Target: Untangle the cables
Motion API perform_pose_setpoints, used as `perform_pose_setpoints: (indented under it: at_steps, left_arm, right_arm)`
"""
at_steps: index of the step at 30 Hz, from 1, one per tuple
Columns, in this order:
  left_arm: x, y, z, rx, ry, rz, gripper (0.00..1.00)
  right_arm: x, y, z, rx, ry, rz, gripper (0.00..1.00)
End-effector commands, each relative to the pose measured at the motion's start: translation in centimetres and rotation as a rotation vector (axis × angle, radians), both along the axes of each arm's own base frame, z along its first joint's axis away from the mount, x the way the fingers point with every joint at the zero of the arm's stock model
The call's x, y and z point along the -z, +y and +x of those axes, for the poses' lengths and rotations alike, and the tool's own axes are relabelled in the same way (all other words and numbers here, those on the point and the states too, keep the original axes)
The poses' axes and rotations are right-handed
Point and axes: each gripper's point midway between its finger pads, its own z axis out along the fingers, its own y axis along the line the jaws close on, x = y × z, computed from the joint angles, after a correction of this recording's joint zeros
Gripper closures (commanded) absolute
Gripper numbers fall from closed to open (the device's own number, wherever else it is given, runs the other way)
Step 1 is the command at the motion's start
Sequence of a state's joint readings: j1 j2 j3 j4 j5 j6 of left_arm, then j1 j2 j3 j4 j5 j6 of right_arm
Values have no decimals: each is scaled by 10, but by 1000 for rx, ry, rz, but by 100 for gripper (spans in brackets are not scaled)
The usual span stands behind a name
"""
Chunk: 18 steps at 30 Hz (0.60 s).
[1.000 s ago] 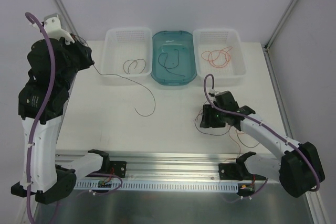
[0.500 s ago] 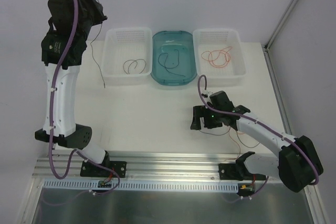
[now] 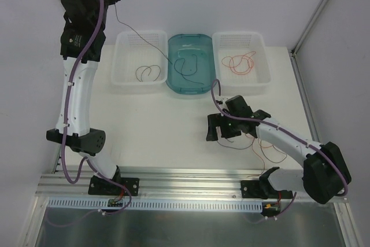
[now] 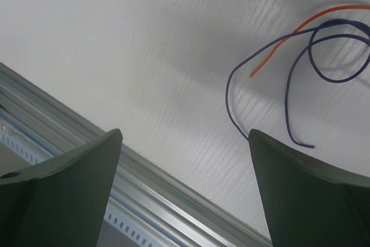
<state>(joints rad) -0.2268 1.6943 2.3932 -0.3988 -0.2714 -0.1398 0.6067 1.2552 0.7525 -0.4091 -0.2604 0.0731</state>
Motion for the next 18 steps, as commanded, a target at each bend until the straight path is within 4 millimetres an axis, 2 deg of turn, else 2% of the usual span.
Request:
perform_pose_setpoints:
  at_steps: [1, 2, 3, 5, 6, 8, 9, 11, 12, 14, 15, 17, 18]
  left_arm:
    - [13, 11, 35, -71, -24, 55, 97]
    - [22, 13, 43, -82, -10, 63, 97]
    - [45, 12, 60, -88, 38, 84, 97]
    - [69, 14, 77, -101, 82, 108, 97]
    - [91, 13, 92, -101, 124, 121, 97]
    - [114, 10, 107, -83, 164, 132, 98]
    - [135, 7, 120, -77, 201, 142, 98]
    - [160, 2, 132, -52, 245, 155, 96]
    - [187, -1, 143, -44, 295, 163, 96]
    - [216, -4, 152, -32, 349, 166, 94]
    - [249, -5, 158, -29, 410, 177, 92]
    - [280, -6, 162, -22, 468, 178, 92]
    - [308, -4, 163, -18, 524, 182, 91]
  right_arm:
    - [-9, 8, 3, -41, -8, 13, 4]
    - [-9, 9, 3, -41, -6, 18, 4]
    - [-9, 9, 3, -42, -3, 21, 4]
    - [-8, 11, 0, -52, 8, 30, 4]
    - [-8, 11, 0, -54, 5, 30, 4]
    - [-8, 10, -2, -57, 6, 28, 4]
    - [-7, 9, -3, -60, 10, 25, 4]
    - [-7, 7, -4, -61, 4, 17, 4]
    - [-7, 6, -4, -58, 1, 12, 5]
    - [-7, 4, -4, -56, -2, 6, 5]
    - [-9, 4, -4, -54, -8, 8, 5]
    - [-9, 4, -4, -54, -9, 9, 5]
    - [-9, 3, -5, -54, -6, 7, 5]
